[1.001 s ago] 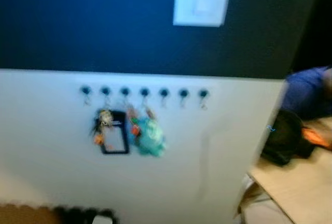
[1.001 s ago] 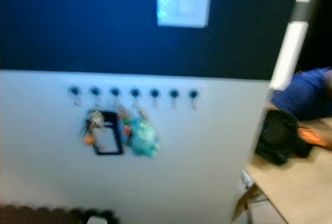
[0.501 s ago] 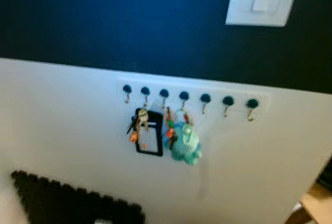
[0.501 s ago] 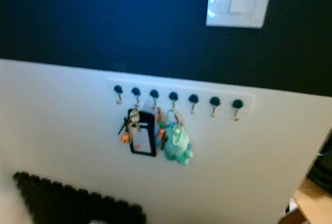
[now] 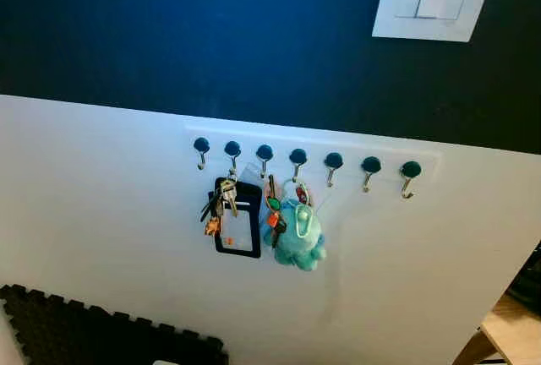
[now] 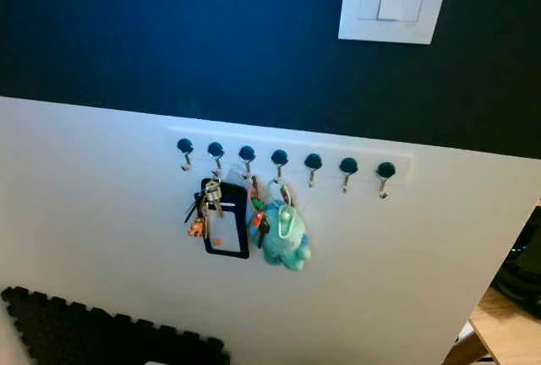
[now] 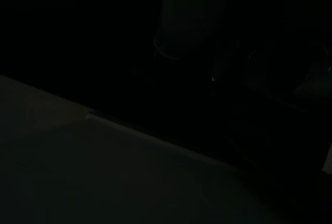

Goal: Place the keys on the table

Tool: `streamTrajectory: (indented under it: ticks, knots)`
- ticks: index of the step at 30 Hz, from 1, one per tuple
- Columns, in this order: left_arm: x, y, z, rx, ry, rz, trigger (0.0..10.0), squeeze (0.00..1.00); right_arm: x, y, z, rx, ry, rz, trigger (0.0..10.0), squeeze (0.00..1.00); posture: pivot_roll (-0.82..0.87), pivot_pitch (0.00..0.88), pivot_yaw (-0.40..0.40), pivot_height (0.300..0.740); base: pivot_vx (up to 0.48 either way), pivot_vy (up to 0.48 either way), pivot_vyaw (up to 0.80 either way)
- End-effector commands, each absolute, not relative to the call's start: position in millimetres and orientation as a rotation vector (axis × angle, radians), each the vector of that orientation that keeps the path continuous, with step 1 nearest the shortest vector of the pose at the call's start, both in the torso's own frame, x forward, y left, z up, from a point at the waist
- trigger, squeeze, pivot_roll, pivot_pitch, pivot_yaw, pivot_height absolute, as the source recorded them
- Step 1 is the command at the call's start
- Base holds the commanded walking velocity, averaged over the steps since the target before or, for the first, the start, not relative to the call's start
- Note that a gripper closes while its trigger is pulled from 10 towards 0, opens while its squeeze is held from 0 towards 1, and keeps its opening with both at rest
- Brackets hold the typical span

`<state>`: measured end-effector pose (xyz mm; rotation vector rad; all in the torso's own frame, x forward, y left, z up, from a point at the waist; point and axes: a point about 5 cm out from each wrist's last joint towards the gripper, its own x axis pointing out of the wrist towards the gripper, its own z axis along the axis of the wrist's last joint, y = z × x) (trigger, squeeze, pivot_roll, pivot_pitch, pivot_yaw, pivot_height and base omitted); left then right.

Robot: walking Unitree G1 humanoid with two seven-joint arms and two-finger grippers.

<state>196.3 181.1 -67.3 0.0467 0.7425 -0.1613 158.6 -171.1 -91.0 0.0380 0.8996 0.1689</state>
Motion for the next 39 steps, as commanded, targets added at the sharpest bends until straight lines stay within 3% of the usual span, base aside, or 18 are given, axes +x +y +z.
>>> streamTrajectory:
  ticks: [1,17,29,39]
  knots:
    - [193.7,178.3,-69.3,0.049,0.755,-0.178,10.0,0.0,155.9,-170.7,-92.4,0.041,0.912,0.167,10.0,0.0,0.09,0.001,-0.019,0.74,0.0,0.244,0.0]
    - [195.1,178.4,-67.8,0.046,0.743,-0.182,10.0,0.0,158.0,-170.8,-91.6,0.034,0.909,0.17,10.0,0.0,0.1,0.0,-0.019,0.74,0.0,0.356,0.0]
    - [194.9,179.4,-65.4,0.089,0.714,-0.246,10.0,0.0,156.6,-168.5,-92.3,0.043,0.909,0.164,10.0,0.0,0.1,0.003,-0.012,0.74,0.0,0.0,0.0]
    - [194.9,177.0,-65.0,0.094,0.709,-0.274,10.0,0.0,155.8,-167.7,-92.8,0.048,0.912,0.159,10.0,0.0,0.1,0.002,-0.009,0.74,0.0,-0.426,0.0]
